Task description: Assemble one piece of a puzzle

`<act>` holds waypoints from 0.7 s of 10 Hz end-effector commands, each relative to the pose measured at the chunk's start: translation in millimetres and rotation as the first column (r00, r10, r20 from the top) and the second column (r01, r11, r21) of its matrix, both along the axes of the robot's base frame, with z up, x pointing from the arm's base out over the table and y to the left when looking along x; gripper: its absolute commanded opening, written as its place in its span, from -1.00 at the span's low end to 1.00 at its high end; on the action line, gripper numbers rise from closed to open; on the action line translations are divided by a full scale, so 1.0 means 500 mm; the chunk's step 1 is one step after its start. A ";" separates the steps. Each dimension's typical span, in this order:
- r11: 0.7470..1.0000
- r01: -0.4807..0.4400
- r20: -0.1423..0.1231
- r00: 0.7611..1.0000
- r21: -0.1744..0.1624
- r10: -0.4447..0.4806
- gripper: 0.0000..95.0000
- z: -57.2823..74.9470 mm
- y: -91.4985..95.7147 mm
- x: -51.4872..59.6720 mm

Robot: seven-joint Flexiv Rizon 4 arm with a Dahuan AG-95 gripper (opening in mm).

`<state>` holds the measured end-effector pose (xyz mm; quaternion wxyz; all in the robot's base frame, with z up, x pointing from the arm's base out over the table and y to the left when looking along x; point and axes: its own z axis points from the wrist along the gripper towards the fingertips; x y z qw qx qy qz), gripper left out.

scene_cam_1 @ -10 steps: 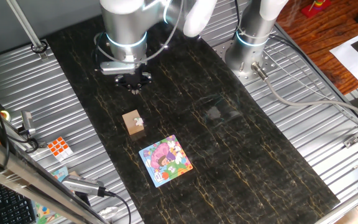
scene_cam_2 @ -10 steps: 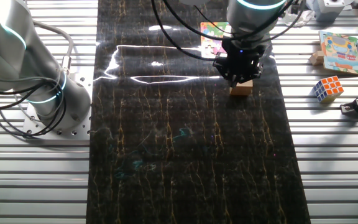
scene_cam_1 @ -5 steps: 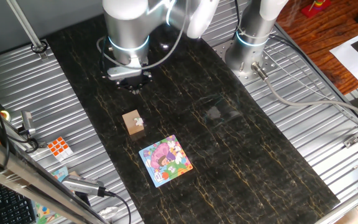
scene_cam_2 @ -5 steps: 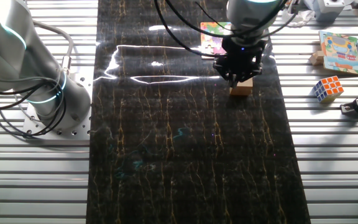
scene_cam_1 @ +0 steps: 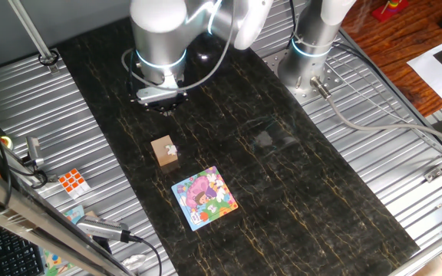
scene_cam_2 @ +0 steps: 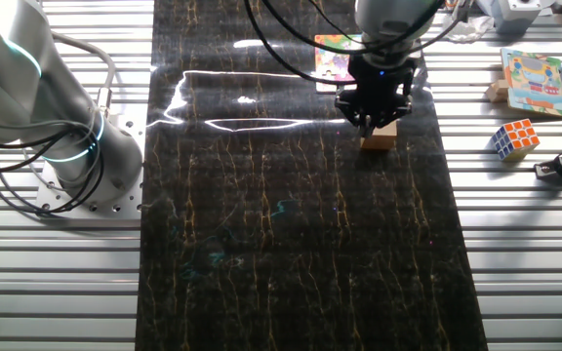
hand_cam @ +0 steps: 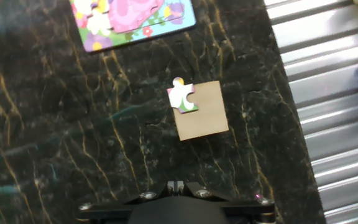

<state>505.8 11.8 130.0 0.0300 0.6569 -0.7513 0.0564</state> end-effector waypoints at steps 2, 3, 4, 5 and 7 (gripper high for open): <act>0.997 -0.074 -0.009 0.997 0.016 0.074 -1.00 -0.007 0.031 0.022; 0.993 -0.116 -0.014 0.993 0.014 0.116 -0.60 -0.014 0.050 0.036; 0.990 -0.142 -0.017 0.990 0.015 0.142 -0.60 -0.021 0.062 0.046; 0.984 -0.176 -0.020 0.984 0.018 0.176 -0.60 -0.028 0.073 0.055; 0.979 -0.200 -0.023 0.979 0.027 0.200 -0.20 -0.039 0.091 0.067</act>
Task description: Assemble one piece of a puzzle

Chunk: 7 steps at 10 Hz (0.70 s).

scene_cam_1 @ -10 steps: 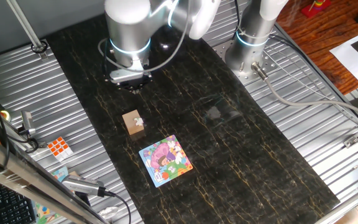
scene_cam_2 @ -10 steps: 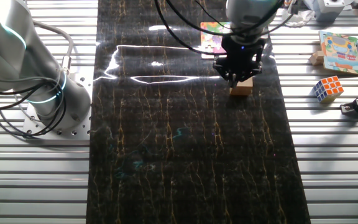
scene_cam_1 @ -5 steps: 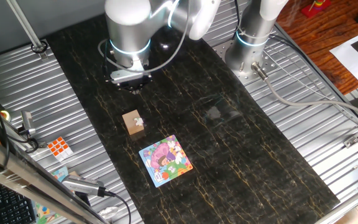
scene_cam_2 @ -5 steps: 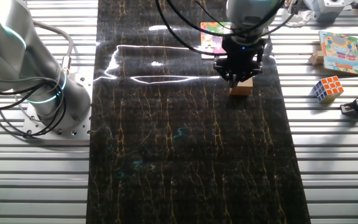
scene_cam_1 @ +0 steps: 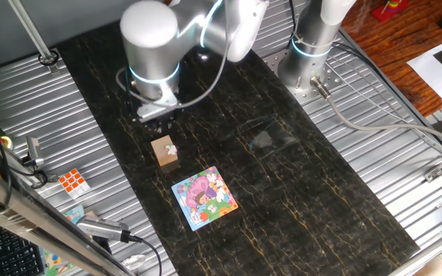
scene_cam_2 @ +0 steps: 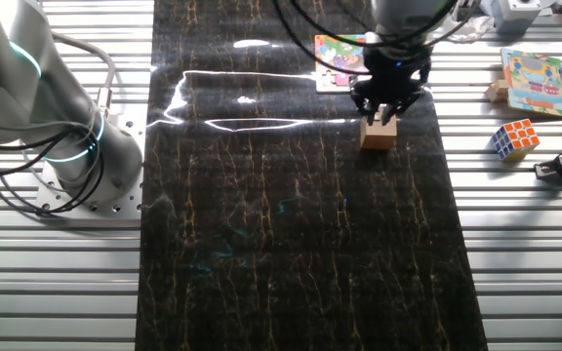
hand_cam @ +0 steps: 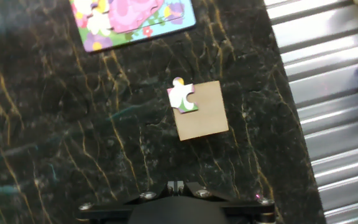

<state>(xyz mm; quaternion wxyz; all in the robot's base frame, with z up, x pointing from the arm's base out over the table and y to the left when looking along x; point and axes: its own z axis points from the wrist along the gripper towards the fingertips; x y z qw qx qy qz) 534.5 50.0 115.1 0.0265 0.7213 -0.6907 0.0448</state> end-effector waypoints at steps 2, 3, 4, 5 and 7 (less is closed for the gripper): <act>0.999 -0.035 -0.006 0.999 0.011 0.035 -0.20 -0.021 0.029 0.015; 0.999 -0.051 -0.009 0.999 0.015 0.051 0.20 -0.028 0.035 0.016; 0.998 -0.057 -0.011 0.998 0.015 0.057 0.20 -0.029 0.035 0.016; 0.998 -0.052 -0.015 0.998 0.022 0.053 0.20 -0.031 0.037 0.016; 0.999 -0.021 -0.017 1.000 0.031 0.021 0.20 -0.041 0.040 0.011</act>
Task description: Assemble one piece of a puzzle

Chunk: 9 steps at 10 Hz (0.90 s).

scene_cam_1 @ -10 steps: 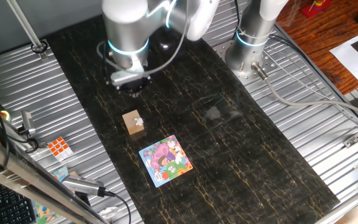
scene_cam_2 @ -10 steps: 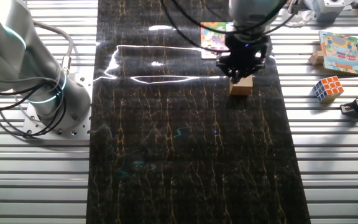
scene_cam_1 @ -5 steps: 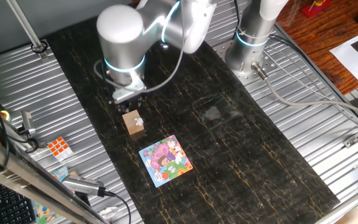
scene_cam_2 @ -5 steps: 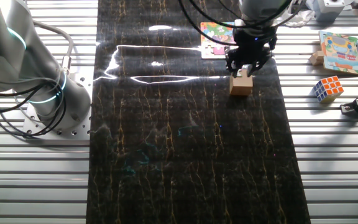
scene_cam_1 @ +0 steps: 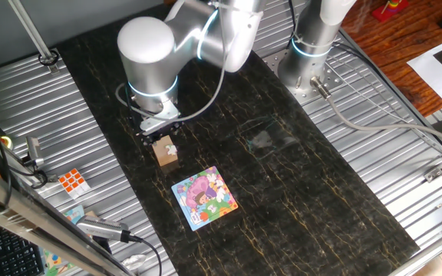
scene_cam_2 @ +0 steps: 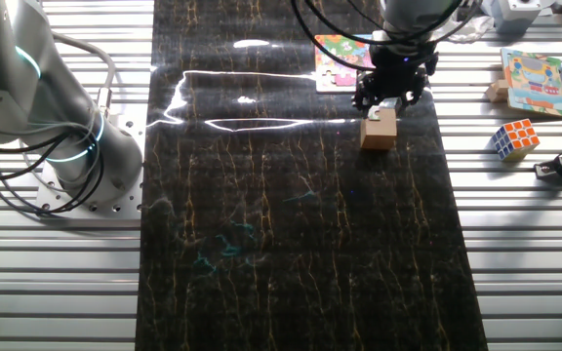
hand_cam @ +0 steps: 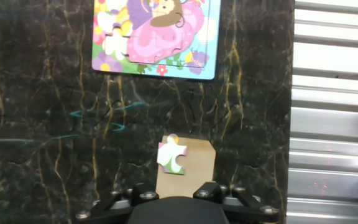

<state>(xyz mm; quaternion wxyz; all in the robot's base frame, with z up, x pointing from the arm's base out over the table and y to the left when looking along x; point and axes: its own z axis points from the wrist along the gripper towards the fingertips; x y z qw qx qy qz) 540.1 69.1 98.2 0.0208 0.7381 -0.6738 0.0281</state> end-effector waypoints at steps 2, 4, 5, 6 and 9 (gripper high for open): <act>0.998 0.062 -0.003 0.998 0.012 -0.062 -0.20 -0.018 0.000 -0.012; 0.997 0.079 -0.006 0.997 0.017 -0.079 -0.20 -0.027 0.001 -0.018; 0.996 0.087 -0.006 0.996 0.019 -0.086 -0.20 -0.033 0.004 -0.021; 0.996 0.090 -0.006 0.996 0.020 -0.090 -0.20 -0.036 0.007 -0.022; 0.995 0.099 -0.003 0.995 0.019 -0.099 -0.20 -0.044 0.016 -0.024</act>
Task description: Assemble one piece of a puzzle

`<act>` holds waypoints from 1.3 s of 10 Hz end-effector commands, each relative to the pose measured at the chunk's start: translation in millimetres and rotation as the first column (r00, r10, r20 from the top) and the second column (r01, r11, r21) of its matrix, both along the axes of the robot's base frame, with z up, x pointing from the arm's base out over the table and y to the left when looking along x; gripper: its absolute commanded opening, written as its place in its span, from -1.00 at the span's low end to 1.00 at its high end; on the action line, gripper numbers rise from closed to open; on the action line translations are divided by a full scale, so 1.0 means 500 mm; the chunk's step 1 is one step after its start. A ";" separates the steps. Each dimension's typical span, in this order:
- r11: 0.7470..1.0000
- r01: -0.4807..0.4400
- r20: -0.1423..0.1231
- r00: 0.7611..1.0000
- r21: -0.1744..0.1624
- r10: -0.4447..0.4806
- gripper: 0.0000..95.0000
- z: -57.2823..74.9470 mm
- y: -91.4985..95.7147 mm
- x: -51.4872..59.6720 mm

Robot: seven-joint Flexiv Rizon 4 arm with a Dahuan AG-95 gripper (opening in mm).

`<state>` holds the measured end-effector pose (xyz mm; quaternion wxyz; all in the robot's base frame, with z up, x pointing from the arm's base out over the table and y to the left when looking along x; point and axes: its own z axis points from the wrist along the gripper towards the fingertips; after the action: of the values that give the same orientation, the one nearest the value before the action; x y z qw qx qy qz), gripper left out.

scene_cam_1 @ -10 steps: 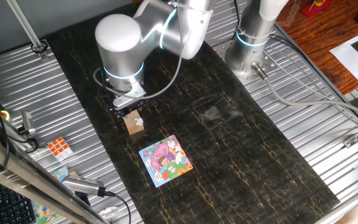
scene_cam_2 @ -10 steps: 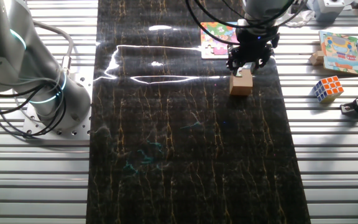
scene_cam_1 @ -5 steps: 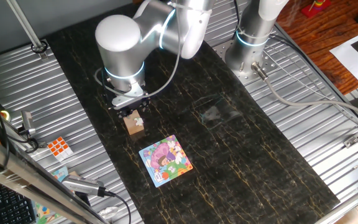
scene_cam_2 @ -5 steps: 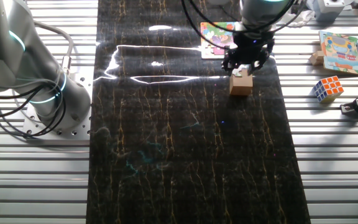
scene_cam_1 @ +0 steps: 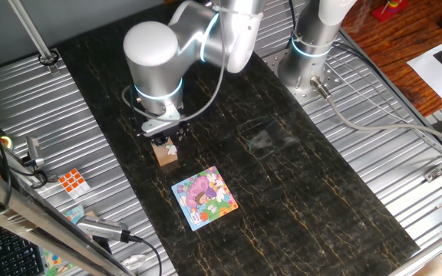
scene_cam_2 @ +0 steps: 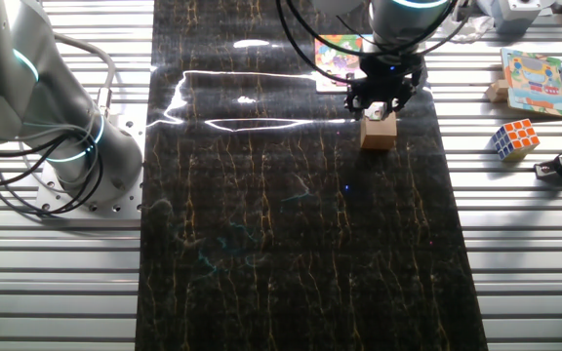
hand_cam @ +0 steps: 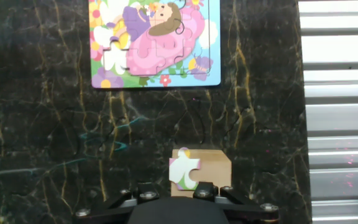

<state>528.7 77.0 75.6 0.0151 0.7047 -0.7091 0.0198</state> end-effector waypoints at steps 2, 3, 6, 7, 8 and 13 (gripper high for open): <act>1.000 0.008 0.001 1.000 -0.001 -0.008 -0.20 0.000 0.003 0.000; 1.000 0.010 0.002 1.000 -0.001 -0.010 -0.20 -0.002 0.006 0.002; 1.000 0.015 0.003 1.000 -0.004 -0.015 -0.20 -0.007 0.014 0.005; 1.000 0.017 0.004 1.000 -0.003 -0.017 -0.20 -0.008 0.015 0.006; 1.000 0.019 0.005 1.000 -0.002 -0.019 -0.20 -0.009 0.016 0.006; 1.000 0.027 0.007 1.000 0.003 -0.027 -0.20 -0.017 0.017 0.000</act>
<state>528.0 85.2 66.5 0.0117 0.6948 -0.7188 0.0211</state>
